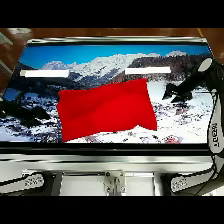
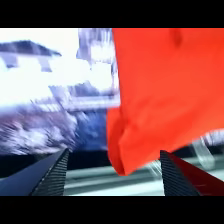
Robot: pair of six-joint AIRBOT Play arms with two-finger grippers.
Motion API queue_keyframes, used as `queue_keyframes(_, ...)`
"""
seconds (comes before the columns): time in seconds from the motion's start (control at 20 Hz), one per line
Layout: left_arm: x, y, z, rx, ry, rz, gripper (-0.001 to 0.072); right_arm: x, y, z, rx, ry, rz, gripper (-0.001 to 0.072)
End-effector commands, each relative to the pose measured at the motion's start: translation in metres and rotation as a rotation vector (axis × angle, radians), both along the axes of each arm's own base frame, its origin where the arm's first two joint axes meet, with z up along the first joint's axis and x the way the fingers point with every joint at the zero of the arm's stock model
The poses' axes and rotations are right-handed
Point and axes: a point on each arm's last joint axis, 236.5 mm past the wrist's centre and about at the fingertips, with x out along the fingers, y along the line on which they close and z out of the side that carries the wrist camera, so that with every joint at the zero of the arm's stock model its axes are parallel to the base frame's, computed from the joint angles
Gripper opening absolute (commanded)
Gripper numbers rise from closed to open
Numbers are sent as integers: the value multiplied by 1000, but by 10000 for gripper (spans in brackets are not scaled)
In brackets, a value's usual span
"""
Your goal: Fold the shirts.
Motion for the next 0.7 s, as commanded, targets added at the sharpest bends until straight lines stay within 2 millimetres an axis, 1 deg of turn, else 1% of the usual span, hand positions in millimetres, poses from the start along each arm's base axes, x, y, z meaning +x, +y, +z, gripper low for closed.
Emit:
queue_keyframes(0.0, -21, -35, -35, -144, -1, 101, 667, -28, 27, -19, 172, 81, -46, 558)
queue_keyframes(0.1, -9, -42, -47, -155, -41, 190, 665, -28, 40, -32, 175, 75, -45, 559)
queue_keyframes(0.25, 7, -48, -49, -135, -102, 193, 664, -23, 54, -41, 155, 48, -20, 558)
queue_keyframes(0.35, 14, -50, -51, -110, -128, 194, 662, -18, 58, -42, 145, 25, -14, 558)
queue_keyframes(0.45, 19, -54, -55, -89, -142, 183, 661, -18, 59, -42, 146, 24, -13, 558)
queue_keyframes(0.65, 21, -69, -68, -93, -123, 167, 661, -19, 59, -42, 146, 28, -15, 558)
